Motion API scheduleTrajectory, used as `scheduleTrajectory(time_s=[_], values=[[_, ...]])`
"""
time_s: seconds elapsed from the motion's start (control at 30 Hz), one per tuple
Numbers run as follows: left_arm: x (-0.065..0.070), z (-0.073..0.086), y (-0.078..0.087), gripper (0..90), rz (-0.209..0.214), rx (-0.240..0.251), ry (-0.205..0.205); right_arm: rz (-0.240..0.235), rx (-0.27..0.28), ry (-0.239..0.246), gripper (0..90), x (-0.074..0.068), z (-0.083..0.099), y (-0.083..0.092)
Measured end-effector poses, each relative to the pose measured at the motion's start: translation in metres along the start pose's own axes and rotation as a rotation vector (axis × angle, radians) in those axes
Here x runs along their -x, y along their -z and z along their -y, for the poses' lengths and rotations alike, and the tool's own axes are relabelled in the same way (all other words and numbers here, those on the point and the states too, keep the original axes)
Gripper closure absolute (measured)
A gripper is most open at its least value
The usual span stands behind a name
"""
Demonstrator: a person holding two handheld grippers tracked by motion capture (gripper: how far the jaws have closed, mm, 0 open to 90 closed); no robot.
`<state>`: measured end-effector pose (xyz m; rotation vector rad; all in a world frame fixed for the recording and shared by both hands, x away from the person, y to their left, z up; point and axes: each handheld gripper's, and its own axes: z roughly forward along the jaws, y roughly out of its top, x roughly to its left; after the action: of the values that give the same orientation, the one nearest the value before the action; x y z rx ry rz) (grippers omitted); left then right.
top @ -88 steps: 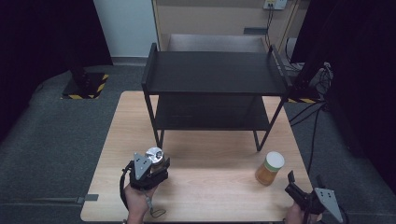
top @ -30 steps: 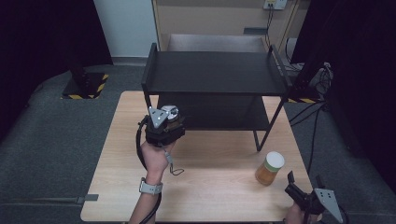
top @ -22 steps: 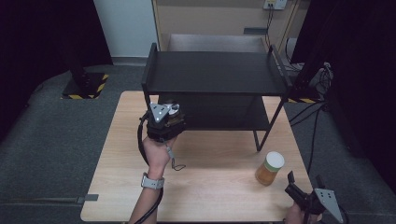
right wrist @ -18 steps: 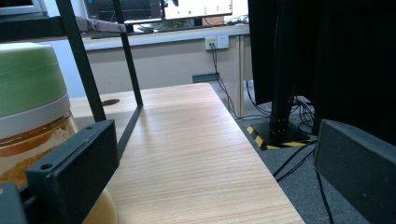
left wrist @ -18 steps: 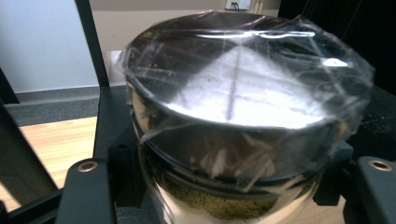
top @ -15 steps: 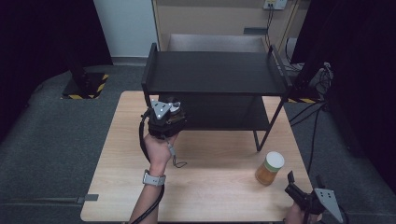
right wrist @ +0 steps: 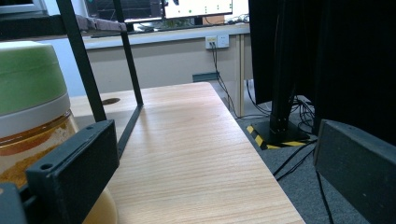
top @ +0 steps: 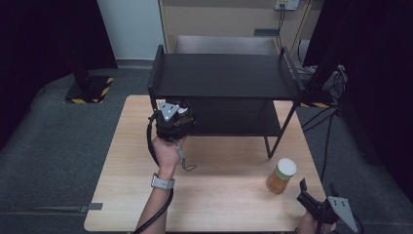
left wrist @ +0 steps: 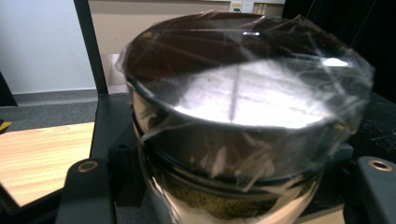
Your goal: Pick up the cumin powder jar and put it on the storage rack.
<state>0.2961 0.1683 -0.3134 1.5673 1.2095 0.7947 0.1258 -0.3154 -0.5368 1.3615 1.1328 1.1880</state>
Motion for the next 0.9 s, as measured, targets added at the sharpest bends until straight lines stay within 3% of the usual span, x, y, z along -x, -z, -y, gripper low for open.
scheduleTrajectory(time_s=[0.9], values=[[0.010, 0.003, -0.021, 29.5, -0.033, -0.019, -0.033, -0.005, 0.000, -0.001, 0.7, 0.001, 0.000, 0.000]])
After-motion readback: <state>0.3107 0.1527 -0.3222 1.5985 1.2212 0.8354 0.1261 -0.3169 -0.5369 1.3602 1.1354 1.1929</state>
